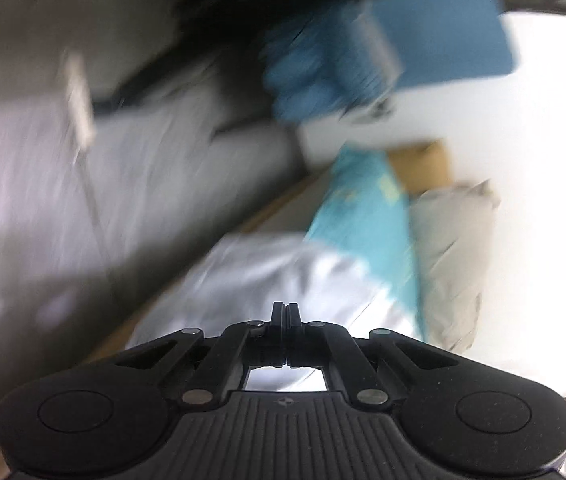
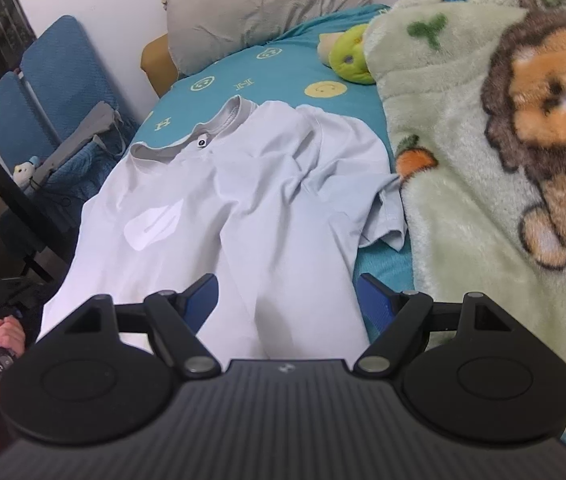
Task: Fold clothes
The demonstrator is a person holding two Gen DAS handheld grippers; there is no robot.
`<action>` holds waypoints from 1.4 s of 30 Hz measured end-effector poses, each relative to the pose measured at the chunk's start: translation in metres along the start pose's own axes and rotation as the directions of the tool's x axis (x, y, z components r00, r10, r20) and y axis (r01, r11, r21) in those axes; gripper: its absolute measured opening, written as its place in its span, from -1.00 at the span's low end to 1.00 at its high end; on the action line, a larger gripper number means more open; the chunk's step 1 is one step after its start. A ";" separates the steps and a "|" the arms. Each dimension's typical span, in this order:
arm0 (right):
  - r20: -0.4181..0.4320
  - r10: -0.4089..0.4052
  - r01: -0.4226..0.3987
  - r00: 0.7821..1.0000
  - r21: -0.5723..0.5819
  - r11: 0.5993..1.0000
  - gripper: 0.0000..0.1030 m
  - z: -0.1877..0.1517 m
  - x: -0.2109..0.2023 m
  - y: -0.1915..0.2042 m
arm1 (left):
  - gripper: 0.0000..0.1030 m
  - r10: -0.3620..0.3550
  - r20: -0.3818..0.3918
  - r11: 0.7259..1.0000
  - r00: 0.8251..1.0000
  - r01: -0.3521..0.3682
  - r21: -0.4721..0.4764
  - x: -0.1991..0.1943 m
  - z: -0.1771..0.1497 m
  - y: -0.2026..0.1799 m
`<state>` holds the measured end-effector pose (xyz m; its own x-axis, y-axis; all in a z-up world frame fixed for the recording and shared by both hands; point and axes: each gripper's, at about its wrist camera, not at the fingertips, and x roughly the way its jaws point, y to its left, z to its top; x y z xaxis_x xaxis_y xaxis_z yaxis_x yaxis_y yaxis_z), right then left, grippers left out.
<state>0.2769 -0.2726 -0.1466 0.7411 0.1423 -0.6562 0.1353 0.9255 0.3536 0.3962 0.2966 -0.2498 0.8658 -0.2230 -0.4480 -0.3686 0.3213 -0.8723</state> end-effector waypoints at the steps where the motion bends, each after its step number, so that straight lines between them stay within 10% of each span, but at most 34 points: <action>1: 0.001 -0.001 0.001 1.000 0.004 1.000 0.51 0.000 0.000 -0.001 | -1.00 -0.007 0.049 1.000 0.999 0.006 0.022 -0.009 0.004 -0.005; 7: -0.002 0.010 -0.010 1.000 0.022 1.000 0.51 0.000 0.000 -0.004 | -0.97 0.101 0.050 0.994 0.994 -0.099 -0.049 -0.007 0.013 0.011; 9: -0.008 0.019 -0.018 1.000 0.028 0.999 0.51 -0.002 0.000 -0.005 | -0.74 0.133 -0.031 0.987 0.991 -0.135 -0.084 0.008 0.007 0.027; 11: -0.012 0.024 -0.023 1.000 0.023 0.999 0.51 -0.004 0.001 -0.004 | 0.13 0.168 -0.092 0.979 0.981 -0.178 -0.105 0.022 0.002 0.039; 14: -0.021 0.030 -0.029 0.999 0.019 0.999 0.51 -0.007 0.002 -0.003 | 0.71 0.172 -0.127 0.969 0.977 -0.191 -0.157 0.033 -0.002 0.055; 16: -0.031 0.031 -0.031 0.999 0.020 0.999 0.51 -0.009 0.005 -0.003 | 0.75 0.134 -0.175 0.955 0.975 -0.174 -0.240 0.043 -0.005 0.070; 22: -0.063 -0.001 0.001 0.998 0.006 1.000 0.51 -0.014 0.015 -0.002 | 0.72 0.026 -0.232 0.938 0.972 -0.104 -0.330 0.064 -0.016 0.082; 29: -0.067 -0.018 0.016 0.998 -0.027 1.000 0.51 -0.015 0.014 0.009 | -0.87 -0.090 -0.178 0.913 0.980 0.010 -0.409 0.054 -0.010 0.089; 37: -0.052 -0.047 0.044 0.998 -0.047 0.998 0.51 -0.014 0.012 0.010 | -0.89 -0.201 0.022 0.942 0.979 0.199 -0.271 0.016 0.008 0.073; 42: -0.005 -0.087 0.086 0.996 -0.064 0.994 0.51 -0.010 0.007 0.008 | -0.96 0.155 0.058 0.984 0.986 -0.149 -0.096 0.012 0.013 0.055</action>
<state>0.2767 -0.2608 -0.1554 0.7229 0.0634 -0.6880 0.1566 0.9548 0.2525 0.3911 0.3237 -0.3009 0.8162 -0.1164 -0.5659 -0.5246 0.2609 -0.8104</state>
